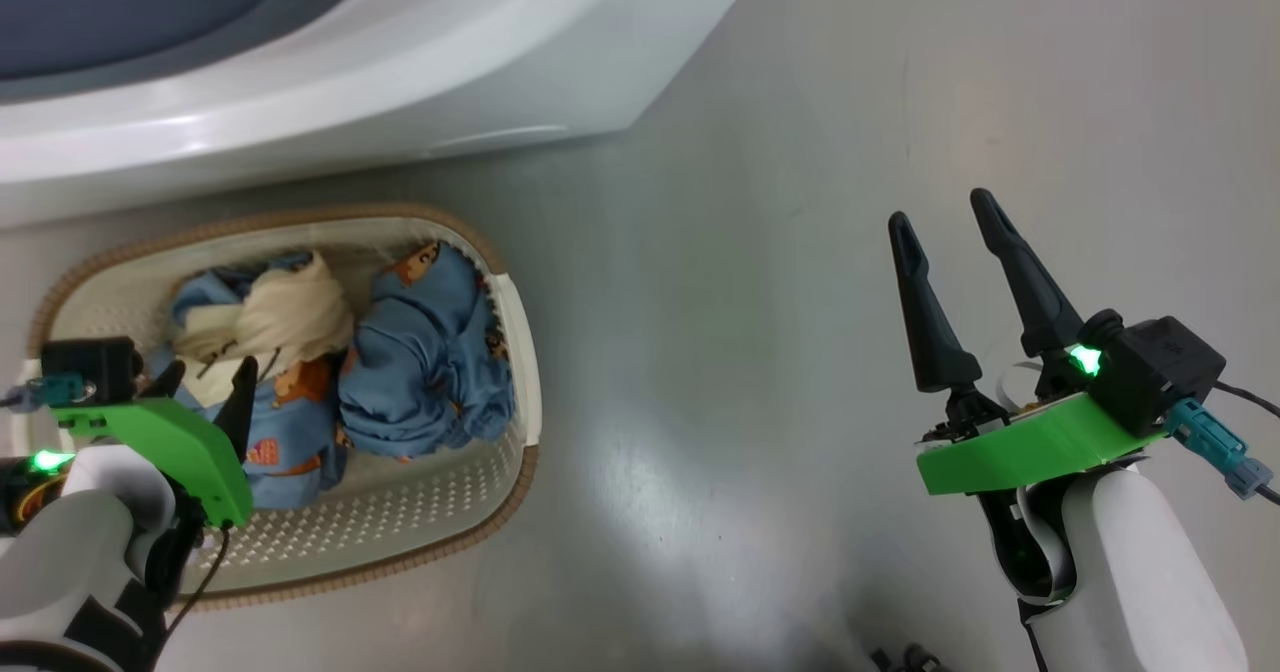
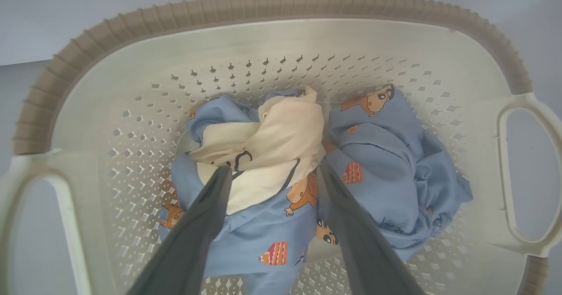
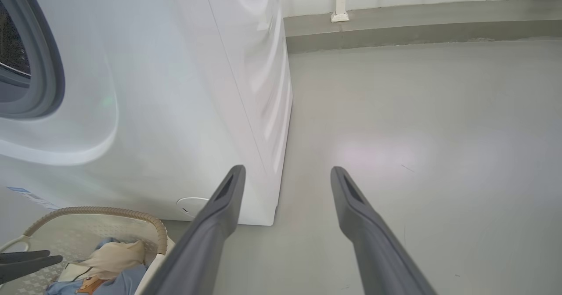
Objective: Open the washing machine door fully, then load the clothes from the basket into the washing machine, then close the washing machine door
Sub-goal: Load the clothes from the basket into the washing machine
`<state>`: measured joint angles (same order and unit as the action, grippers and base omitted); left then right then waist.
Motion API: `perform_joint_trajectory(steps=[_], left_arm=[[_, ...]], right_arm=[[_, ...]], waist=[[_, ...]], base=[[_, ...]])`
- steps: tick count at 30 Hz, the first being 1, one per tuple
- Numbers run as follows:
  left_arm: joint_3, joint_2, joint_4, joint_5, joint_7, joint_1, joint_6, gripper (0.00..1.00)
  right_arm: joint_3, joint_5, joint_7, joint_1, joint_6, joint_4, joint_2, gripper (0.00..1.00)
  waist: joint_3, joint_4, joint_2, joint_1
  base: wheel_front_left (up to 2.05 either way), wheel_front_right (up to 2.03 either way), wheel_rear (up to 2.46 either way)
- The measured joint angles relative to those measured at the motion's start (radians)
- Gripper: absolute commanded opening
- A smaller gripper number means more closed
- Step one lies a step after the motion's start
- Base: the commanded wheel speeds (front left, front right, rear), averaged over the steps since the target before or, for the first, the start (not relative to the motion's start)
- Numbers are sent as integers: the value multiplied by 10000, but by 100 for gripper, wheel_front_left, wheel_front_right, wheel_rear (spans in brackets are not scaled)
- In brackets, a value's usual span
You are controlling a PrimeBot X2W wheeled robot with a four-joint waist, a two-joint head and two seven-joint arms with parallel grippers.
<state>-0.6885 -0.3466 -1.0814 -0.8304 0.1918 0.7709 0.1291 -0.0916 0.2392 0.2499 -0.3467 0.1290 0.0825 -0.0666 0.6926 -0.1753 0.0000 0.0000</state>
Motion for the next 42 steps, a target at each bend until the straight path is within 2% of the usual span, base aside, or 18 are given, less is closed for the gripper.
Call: perform_joint_trajectory(steps=[22, 42], left_arm=[[-2077, -633, -130, -1452, -872, 949, 0, 100], [-3248, -1060, -130, -2614, -966, 1585, 0, 100]], right_arm=[[-420, -6, 48, -456, 0, -167, 42, 100], [-570, -90, 71, -709, 2, -339, 65, 100]], waist=[[1057, -318, 0, 0], [1623, -485, 0, 0]], base=[[0, 0, 0], [0, 0, 0]])
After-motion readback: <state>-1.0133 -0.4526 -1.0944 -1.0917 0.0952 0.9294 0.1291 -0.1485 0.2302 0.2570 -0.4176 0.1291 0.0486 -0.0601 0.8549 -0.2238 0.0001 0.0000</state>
